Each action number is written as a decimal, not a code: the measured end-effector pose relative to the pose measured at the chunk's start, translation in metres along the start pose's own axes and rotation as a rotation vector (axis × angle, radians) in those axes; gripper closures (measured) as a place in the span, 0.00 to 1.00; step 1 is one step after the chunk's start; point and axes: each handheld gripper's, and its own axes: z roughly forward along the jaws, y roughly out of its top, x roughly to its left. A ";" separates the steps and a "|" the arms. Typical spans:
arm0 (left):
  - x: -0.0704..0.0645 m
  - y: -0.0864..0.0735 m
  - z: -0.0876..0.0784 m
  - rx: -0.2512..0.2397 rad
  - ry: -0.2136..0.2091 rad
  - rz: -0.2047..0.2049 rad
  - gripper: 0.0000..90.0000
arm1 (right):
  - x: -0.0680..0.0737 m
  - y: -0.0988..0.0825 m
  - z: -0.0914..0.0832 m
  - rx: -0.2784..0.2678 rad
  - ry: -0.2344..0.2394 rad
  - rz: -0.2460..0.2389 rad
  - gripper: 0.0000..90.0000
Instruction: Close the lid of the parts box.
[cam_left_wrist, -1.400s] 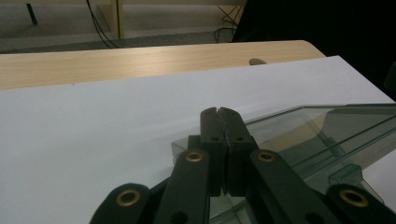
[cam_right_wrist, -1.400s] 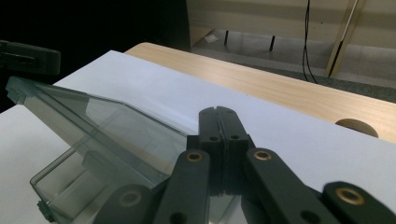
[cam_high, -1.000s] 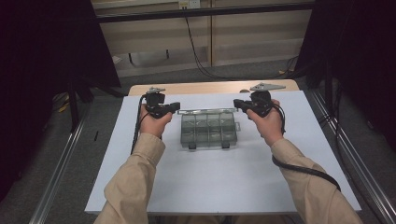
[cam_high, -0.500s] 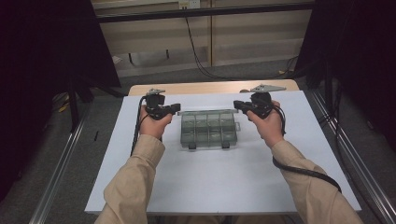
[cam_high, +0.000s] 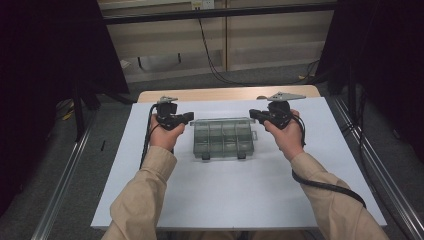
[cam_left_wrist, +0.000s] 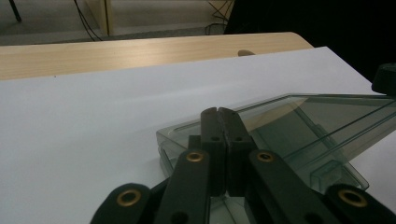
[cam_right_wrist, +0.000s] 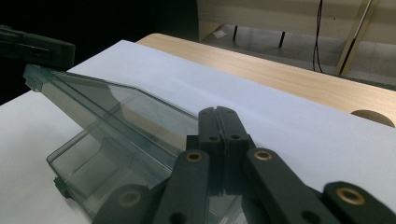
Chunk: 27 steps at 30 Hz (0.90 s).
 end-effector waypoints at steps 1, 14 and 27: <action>0.000 -0.001 0.000 -0.004 0.000 -0.004 0.99 | 0.000 0.000 0.000 -0.002 -0.002 -0.001 1.00; 0.001 -0.009 -0.001 0.004 -0.001 0.000 0.99 | 0.003 -0.004 0.001 0.008 0.004 -0.006 1.00; 0.001 -0.014 0.000 0.004 -0.003 0.000 0.99 | 0.005 -0.008 0.002 0.009 0.012 -0.010 1.00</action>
